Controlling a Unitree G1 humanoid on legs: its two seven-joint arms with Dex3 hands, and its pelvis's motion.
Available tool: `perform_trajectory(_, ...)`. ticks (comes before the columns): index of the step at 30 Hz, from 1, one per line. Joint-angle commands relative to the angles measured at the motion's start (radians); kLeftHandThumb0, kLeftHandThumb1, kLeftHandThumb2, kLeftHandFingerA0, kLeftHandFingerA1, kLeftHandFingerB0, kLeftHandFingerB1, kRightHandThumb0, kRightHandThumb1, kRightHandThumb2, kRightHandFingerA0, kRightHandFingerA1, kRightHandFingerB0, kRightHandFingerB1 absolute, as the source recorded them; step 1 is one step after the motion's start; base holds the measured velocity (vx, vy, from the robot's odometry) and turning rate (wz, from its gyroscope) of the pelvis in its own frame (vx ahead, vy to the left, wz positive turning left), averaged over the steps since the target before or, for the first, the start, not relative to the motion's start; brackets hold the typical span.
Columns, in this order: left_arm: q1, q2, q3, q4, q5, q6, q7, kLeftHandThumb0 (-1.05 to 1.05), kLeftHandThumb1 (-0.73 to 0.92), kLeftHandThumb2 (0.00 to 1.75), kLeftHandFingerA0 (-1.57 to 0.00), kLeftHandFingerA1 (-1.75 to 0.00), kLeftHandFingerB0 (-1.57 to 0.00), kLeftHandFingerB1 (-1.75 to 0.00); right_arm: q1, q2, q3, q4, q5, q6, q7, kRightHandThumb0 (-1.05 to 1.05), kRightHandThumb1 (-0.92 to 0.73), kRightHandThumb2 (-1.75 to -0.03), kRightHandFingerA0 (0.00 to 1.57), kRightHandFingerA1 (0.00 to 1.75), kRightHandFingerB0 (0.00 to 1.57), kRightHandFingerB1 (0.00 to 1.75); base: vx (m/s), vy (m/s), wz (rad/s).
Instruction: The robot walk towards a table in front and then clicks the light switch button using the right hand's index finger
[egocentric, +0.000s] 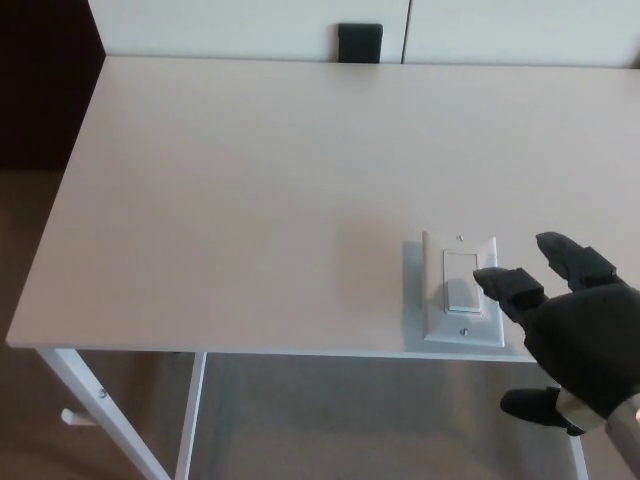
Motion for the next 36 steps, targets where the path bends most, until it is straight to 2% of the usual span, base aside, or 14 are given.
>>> perform_trajectory(1,0.004,0.022,-0.002,0.003,0.011,0.011,-0.018,-0.28,0.59,0.58,-0.58,-0.44,-0.36,-0.35,0.009,0.003,0.022,0.014,-0.076,0.036,-0.012,-0.88,-0.53,-0.9,0.01,0.05,0.15,0.34,0.0,0.0,0.0)
perform_trajectory(12,0.009,0.023,-0.014,-0.004,0.024,0.009,-0.014,-0.29,0.59,0.58,-0.58,-0.44,-0.35,-0.35,0.042,0.018,0.047,0.0,-0.082,0.044,-0.002,-0.85,-0.51,-0.88,0.01,0.03,0.16,0.34,0.0,0.0,0.0)
perform_trajectory(14,0.008,0.026,-0.018,-0.005,0.033,0.011,-0.007,-0.29,0.59,0.58,-0.59,-0.44,-0.35,-0.35,0.044,0.02,0.049,0.004,-0.076,0.042,-0.001,-0.85,-0.51,-0.88,0.0,0.04,0.14,0.34,0.0,0.0,0.0)
perform_trajectory(15,0.003,0.025,-0.02,0.001,0.034,0.011,-0.008,-0.29,0.59,0.58,-0.6,-0.44,-0.35,-0.35,0.043,0.017,0.048,0.007,-0.074,0.041,-0.001,-0.79,-0.47,-0.87,0.04,0.14,0.15,0.37,0.0,0.0,0.0)
perform_trajectory(20,0.002,0.022,-0.023,-0.003,0.037,0.019,-0.002,-0.28,0.59,0.58,-0.62,-0.44,-0.36,-0.35,0.047,0.017,0.051,0.015,-0.075,0.038,-0.011,-0.78,-0.46,-0.87,0.04,0.14,0.15,0.37,0.0,0.0,0.0)
perform_trajectory(21,0.004,0.023,-0.025,-0.005,0.039,0.017,-0.001,-0.28,0.6,0.58,-0.62,-0.44,-0.36,-0.35,0.048,0.015,0.052,0.02,-0.073,0.033,-0.019,-0.79,-0.47,-0.85,0.06,0.16,0.17,0.37,0.0,0.0,0.0)
perform_trajectory(22,0.003,0.023,-0.026,-0.006,0.04,0.017,-0.001,-0.28,0.6,0.58,-0.61,-0.44,-0.36,-0.35,0.048,0.014,0.052,0.021,-0.074,0.032,-0.023,-0.84,-0.57,-0.61,0.0,0.26,0.21,0.29,0.0,0.0,0.0)
perform_trajectory(23,0.002,0.022,-0.027,-0.008,0.04,0.017,0.0,-0.28,0.6,0.58,-0.61,-0.44,-0.36,-0.35,0.047,0.014,0.052,0.021,-0.076,0.033,-0.025,-0.84,-0.57,-0.61,0.0,0.26,0.21,0.29,0.0,0.0,0.0)
perform_trajectory(24,0.0,0.023,-0.028,-0.011,0.042,0.021,0.001,-0.29,0.59,0.58,-0.62,-0.44,-0.36,-0.35,0.044,0.015,0.053,0.021,-0.079,0.037,-0.017,-0.79,-0.46,-0.85,0.06,0.16,0.17,0.37,0.0,0.0,0.0)
perform_trajectory(32,0.0,0.028,-0.034,-0.011,0.052,-0.001,0.002,-0.3,0.59,0.58,-0.62,-0.44,-0.36,-0.35,0.036,0.016,0.051,0.035,-0.07,0.033,-0.032,-0.78,-0.46,-0.85,0.05,0.17,0.17,0.38,0.0,0.0,0.0)
perform_trajectory(33,0.003,0.027,-0.033,-0.016,0.051,0.007,0.003,-0.38,0.49,0.71,-0.56,-0.52,-0.31,-0.43,0.034,0.016,0.053,0.035,-0.074,0.036,-0.022,-0.78,-0.46,-0.88,0.0,0.12,0.12,0.35,0.0,0.0,0.0)
perform_trajectory(34,0.003,0.027,-0.033,-0.016,0.049,0.009,0.002,-0.3,0.59,0.58,-0.61,-0.44,-0.34,-0.35,0.033,0.017,0.055,0.033,-0.077,0.041,-0.01,-0.84,-0.5,-0.88,0.01,0.04,0.15,0.33,0.0,0.0,0.0)
perform_trajectory(36,0.003,0.028,-0.033,-0.014,0.049,0.007,0.0,-0.3,0.59,0.58,-0.61,-0.44,-0.34,-0.35,0.034,0.018,0.057,0.031,-0.08,0.045,-0.001,-0.81,-0.48,-0.88,0.0,0.07,0.12,0.33,0.0,0.0,0.0)
